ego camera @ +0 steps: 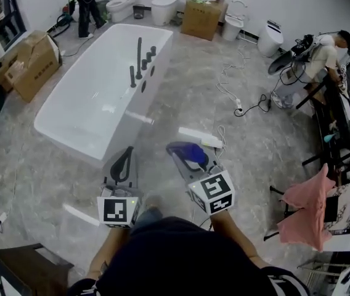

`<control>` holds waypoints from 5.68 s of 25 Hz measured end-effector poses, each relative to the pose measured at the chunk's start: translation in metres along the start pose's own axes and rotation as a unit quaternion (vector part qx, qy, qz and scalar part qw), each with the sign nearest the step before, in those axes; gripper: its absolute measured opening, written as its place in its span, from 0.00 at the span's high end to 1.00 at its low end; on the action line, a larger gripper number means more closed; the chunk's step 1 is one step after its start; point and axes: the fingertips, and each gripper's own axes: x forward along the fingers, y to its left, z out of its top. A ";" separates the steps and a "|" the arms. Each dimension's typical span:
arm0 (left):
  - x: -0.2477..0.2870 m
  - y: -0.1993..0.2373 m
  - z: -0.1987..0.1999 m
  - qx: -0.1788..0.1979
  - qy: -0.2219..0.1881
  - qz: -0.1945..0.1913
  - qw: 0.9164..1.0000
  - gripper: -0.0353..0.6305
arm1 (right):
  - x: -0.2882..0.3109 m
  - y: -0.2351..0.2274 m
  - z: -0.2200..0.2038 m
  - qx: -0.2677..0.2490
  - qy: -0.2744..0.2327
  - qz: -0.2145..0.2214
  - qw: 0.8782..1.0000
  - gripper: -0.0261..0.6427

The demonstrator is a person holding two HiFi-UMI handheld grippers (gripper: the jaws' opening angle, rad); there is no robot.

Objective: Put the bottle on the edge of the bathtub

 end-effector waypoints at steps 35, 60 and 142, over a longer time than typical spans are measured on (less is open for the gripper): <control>0.204 0.096 -0.056 -0.009 0.020 -0.079 0.997 0.95 | 0.167 -0.125 0.023 0.023 0.023 -0.075 0.997 0.72; 0.545 0.152 -0.042 -0.010 -0.018 -0.035 0.999 0.95 | 0.399 -0.397 0.094 -0.011 0.014 -0.016 1.000 0.72; 0.488 0.274 -0.075 0.061 0.105 -0.014 0.993 0.86 | 0.564 -0.177 0.093 -0.302 0.070 0.520 0.796 0.72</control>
